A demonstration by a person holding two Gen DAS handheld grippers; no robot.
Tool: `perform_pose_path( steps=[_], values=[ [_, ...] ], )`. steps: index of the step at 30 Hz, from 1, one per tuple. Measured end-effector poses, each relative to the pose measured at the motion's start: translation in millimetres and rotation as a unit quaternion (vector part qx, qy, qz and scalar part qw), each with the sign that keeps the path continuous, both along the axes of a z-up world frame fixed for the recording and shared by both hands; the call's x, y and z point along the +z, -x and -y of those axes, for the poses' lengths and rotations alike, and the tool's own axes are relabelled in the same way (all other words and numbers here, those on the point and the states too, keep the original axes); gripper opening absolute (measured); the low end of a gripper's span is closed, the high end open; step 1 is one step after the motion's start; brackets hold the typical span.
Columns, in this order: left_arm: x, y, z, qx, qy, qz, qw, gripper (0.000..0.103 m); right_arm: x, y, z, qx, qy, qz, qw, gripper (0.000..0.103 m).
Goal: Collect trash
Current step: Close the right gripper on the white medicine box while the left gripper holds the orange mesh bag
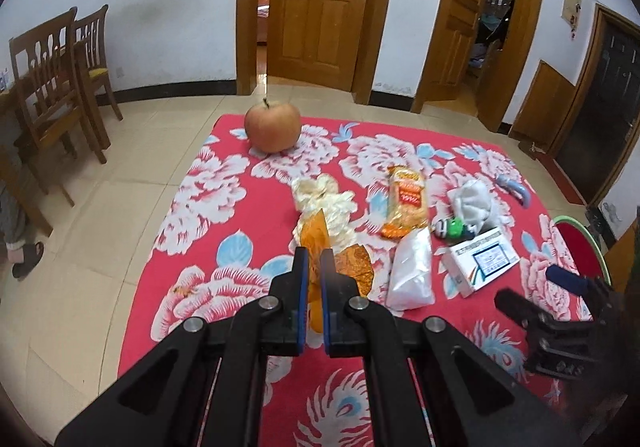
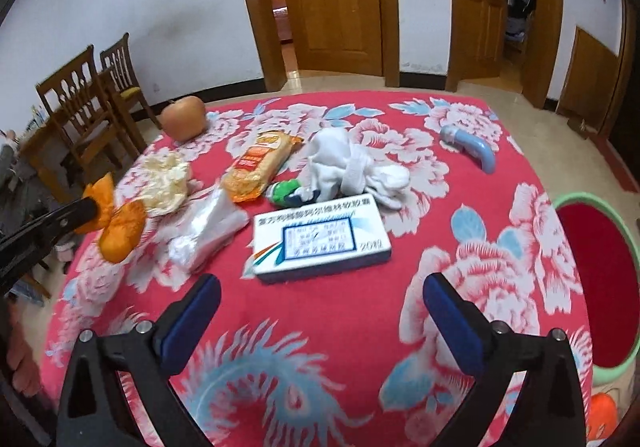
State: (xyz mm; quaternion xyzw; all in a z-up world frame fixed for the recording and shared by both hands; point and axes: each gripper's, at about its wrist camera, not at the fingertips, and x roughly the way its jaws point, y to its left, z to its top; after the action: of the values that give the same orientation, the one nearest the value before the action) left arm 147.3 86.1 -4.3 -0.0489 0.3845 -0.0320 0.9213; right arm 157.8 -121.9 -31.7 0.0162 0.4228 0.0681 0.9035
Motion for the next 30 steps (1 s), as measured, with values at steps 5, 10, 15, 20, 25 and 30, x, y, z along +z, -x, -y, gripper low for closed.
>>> perform_pose_path(
  steps=[5, 10, 15, 20, 25, 30],
  values=[
    [-7, -1, -1, 0.006, 0.003, -0.008, 0.9999, 0.004, -11, -17, 0, 0.007, -0.004, -0.014, 1.0, 0.103],
    [-10, -3, 0, 0.008, 0.001, -0.012, 0.9999, 0.004, -22, -31, 2, 0.002, -0.004, -0.031, 1.0, 0.103],
    [-13, -5, 1, 0.008, -0.001, -0.015, 0.9999, 0.004, -25, -36, 3, 0.008, -0.013, -0.039, 0.999, 0.103],
    [-14, -5, 1, 0.008, 0.001, -0.016, 0.9998, 0.004, -21, -34, -3, 0.013, -0.005, -0.028, 1.0, 0.103],
    [-16, -6, 3, 0.005, 0.003, -0.017, 0.9998, 0.004, -24, -39, -11, 0.018, 0.007, -0.035, 0.999, 0.103],
    [-17, -7, 3, 0.004, 0.004, -0.017, 0.9998, 0.004, -34, -45, -19, 0.022, 0.039, -0.04, 0.998, 0.103]
  ],
)
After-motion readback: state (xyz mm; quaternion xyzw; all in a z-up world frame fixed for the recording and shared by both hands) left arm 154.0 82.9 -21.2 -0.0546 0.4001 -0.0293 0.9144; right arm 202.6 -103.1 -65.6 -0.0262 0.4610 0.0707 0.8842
